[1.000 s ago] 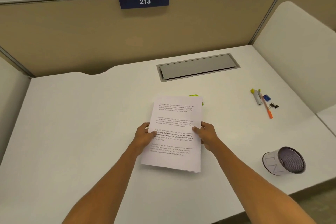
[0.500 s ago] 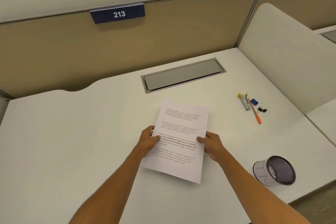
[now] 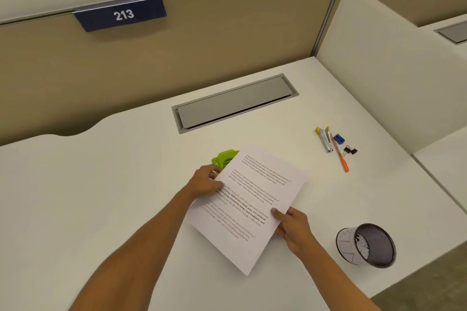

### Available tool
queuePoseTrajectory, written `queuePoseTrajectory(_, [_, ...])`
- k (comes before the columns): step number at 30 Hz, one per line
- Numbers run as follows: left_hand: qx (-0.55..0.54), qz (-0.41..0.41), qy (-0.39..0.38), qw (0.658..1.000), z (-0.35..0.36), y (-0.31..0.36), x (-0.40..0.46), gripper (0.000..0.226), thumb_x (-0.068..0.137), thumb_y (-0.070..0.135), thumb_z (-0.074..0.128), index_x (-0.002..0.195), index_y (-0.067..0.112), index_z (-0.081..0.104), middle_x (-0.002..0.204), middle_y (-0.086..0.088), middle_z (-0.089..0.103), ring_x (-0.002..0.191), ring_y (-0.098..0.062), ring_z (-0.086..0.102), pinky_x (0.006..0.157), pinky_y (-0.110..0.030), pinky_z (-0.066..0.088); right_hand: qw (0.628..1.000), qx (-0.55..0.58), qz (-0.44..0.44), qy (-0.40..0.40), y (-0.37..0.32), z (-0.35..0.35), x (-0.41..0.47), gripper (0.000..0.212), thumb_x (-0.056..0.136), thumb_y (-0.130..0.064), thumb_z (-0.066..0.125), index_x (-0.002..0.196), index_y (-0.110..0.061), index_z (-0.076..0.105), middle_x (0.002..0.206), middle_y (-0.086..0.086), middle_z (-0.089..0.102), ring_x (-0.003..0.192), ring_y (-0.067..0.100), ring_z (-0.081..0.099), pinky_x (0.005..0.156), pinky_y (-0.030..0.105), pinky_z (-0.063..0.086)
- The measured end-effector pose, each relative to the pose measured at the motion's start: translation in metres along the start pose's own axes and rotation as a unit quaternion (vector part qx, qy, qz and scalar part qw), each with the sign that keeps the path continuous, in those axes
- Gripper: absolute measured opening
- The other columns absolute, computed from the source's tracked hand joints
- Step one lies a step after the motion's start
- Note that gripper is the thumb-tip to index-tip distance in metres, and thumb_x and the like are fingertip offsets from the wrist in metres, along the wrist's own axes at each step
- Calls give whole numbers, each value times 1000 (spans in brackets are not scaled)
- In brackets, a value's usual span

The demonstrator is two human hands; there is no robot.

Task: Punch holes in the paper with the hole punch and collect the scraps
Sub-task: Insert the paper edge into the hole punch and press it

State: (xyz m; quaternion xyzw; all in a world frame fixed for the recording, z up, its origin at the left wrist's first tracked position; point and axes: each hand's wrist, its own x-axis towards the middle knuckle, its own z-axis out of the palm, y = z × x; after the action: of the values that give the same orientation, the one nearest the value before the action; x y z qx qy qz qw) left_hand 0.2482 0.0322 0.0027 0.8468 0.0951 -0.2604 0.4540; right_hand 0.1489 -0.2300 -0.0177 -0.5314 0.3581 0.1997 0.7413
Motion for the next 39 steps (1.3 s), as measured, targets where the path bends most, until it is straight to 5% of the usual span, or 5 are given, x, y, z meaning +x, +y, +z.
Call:
queuePoseTrajectory(7, [200, 122, 168, 957, -20, 20, 29, 28, 84, 23, 69, 109, 13, 63, 103, -2, 66, 94, -23, 62, 78, -36, 51, 992, 88, 15, 86, 28, 14, -8, 5, 89, 2, 67, 93, -1, 69, 93, 9, 76, 81, 28, 70, 78, 44, 62])
queuePoseTrajectory(15, [294, 125, 104, 942, -23, 52, 73, 47, 99, 29, 54, 139, 6, 45, 147, -13, 44, 139, -30, 33, 109, -46, 37, 985, 102, 3, 137, 40, 38, -16, 4, 90, -2, 66, 90, -5, 69, 86, 12, 65, 80, 26, 65, 76, 39, 60])
queuePoseTrajectory(24, [320, 110, 52, 940, -6, 63, 100, 50, 102, 30, 46, 145, 5, 37, 153, -14, 35, 144, -30, 24, 113, -48, 31, 973, 104, -6, 206, 54, 52, -32, 11, 90, -6, 68, 97, -13, 72, 69, -3, 73, 76, 18, 72, 58, 26, 58])
queuePoseTrajectory(31, [329, 136, 62, 933, -1, 62, 111, 53, 102, 31, 45, 145, 2, 35, 154, -16, 33, 145, -33, 22, 114, -48, 29, 970, 132, -4, 203, 50, 59, -37, 15, 91, -5, 67, 102, -13, 71, 74, -2, 75, 78, 17, 72, 59, 26, 58])
queuePoseTrajectory(39, [374, 126, 75, 916, 6, 58, 127, 66, 104, 43, 32, 155, 6, 12, 165, -17, -1, 153, -34, -6, 123, -52, 3, 971, 136, -4, 195, 56, 73, -37, 11, 90, -7, 68, 100, -13, 71, 57, -9, 68, 74, 16, 71, 68, 33, 62])
